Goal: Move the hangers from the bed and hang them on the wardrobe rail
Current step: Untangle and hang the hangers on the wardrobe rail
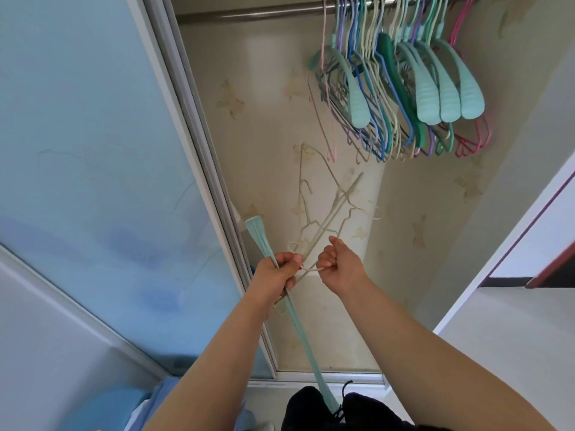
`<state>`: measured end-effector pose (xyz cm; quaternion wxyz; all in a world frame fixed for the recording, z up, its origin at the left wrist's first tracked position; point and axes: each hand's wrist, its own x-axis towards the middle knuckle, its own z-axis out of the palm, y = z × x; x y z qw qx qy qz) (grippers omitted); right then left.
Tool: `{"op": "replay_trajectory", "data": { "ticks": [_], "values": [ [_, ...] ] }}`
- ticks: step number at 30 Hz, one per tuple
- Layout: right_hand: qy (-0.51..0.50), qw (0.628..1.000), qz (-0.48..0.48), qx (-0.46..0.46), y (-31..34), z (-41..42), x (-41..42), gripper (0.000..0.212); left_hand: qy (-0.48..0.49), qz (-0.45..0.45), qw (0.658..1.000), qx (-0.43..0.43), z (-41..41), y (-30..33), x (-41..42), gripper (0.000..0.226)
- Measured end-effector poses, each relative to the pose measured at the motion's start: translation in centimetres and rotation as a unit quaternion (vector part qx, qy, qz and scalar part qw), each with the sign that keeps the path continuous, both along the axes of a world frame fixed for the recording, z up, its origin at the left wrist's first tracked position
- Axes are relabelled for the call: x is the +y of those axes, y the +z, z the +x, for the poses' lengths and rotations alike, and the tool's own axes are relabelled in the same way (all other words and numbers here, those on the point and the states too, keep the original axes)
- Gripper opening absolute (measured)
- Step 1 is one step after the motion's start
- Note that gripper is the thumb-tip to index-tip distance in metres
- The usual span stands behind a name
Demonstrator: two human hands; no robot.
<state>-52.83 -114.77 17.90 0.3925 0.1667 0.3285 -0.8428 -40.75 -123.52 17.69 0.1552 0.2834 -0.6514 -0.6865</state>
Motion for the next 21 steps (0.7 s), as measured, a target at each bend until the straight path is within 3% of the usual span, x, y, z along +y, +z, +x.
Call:
{"op": "replay_trajectory", "data": {
  "ticks": [10,15,21],
  "values": [
    [0.096,0.991,0.040,0.082,0.0,1.2,0.2,0.007,0.032,0.042,0.998,0.035,-0.4,1.5,-0.3,0.043],
    [0.077,0.993,0.077,0.049,0.3,1.4,-0.3,0.013,0.025,0.015,0.999,0.029,-0.2,1.1,-0.8,0.036],
    [0.062,0.995,0.077,-0.016,0.6,1.2,-0.8,0.016,-0.017,0.050,0.998,0.030,0.1,0.7,-1.3,0.019]
  ]
}}
